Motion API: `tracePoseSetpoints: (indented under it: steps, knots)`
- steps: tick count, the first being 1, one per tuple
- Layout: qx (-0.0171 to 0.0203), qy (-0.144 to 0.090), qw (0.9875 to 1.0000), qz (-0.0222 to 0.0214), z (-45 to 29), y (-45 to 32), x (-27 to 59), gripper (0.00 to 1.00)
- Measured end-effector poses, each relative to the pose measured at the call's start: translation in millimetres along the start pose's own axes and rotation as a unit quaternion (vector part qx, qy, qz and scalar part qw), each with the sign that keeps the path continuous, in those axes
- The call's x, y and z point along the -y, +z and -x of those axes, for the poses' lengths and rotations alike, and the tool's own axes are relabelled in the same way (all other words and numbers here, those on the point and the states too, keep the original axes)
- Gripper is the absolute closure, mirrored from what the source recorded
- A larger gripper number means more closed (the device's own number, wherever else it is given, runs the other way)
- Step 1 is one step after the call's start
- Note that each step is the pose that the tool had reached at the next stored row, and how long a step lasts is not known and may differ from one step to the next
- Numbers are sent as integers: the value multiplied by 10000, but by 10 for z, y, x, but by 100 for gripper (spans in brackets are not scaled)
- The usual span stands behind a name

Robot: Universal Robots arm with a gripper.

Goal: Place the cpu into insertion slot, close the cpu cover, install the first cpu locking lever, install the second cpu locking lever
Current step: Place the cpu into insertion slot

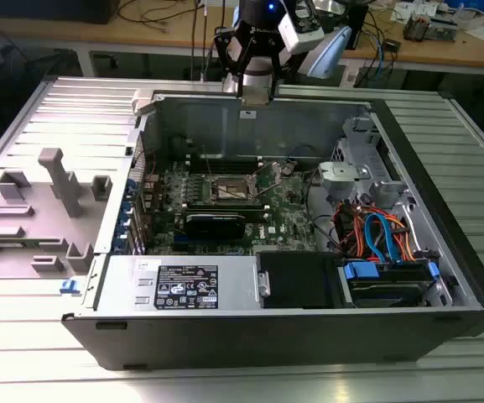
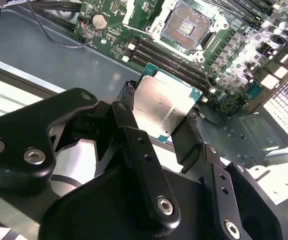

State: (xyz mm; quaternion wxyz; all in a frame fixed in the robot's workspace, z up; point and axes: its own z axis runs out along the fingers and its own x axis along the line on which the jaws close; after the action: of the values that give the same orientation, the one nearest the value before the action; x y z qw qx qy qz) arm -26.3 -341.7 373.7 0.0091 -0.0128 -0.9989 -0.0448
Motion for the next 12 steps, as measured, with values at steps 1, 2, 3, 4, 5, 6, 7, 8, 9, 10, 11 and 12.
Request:
tracePoseSetpoints:
  steps: [1, 2, 3, 4, 5, 6, 7, 8, 9, 10, 11, 12]
  knots:
    - [0, 0, 10000, 0, 0, 0, 0, 46]
    - [0, 0, 10000, 0, 0, 0, 0, 46]
    - [0, 0, 10000, 0, 0, 0, 0, 46]
    - [0, 0, 10000, 0, 0, 0, 0, 46]
    - [0, 0, 10000, 0, 0, 0, 0, 46]
    - [0, 0, 10000, 0, 0, 0, 0, 46]
    - [0, 0, 10000, 0, 0, 0, 0, 46]
    - [0, 0, 10000, 0, 0, 0, 0, 46]
    - [0, 0, 10000, 0, 0, 0, 0, 46]
    - [0, 0, 10000, 0, 0, 0, 0, 46]
    - [0, 6, 10000, 0, 0, 0, 0, 46]
    - [1, 17, 10000, 0, 0, 0, 1, 46]
